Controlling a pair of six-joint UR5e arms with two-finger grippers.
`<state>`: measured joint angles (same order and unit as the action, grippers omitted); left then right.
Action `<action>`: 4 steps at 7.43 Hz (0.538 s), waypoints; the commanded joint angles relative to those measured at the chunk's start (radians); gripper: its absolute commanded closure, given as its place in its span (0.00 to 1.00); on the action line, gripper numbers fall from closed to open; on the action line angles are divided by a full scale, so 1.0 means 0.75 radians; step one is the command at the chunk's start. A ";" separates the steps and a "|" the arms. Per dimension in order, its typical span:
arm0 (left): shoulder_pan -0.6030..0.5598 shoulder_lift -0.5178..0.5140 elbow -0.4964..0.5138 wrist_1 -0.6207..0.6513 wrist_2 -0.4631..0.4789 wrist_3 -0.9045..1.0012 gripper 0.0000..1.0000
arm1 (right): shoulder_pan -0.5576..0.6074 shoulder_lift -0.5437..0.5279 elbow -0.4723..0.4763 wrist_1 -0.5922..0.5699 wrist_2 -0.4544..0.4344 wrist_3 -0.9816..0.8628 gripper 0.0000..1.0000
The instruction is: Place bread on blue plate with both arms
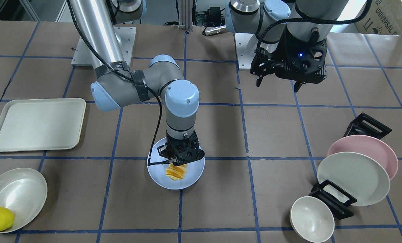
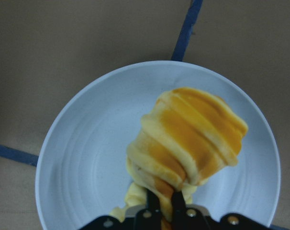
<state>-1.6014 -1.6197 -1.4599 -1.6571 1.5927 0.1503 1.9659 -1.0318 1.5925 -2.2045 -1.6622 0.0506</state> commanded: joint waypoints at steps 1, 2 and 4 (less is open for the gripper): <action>0.000 0.000 -0.003 0.000 -0.001 0.000 0.00 | -0.001 0.003 -0.008 0.008 0.003 -0.018 0.01; 0.000 0.000 -0.003 0.000 -0.001 0.000 0.00 | -0.001 0.001 0.000 0.010 0.003 -0.016 0.00; 0.000 0.000 0.003 0.000 0.001 0.000 0.00 | -0.001 -0.001 0.008 0.013 0.001 -0.016 0.00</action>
<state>-1.6015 -1.6199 -1.4600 -1.6567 1.5933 0.1503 1.9651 -1.0310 1.5950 -2.1960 -1.6602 0.0385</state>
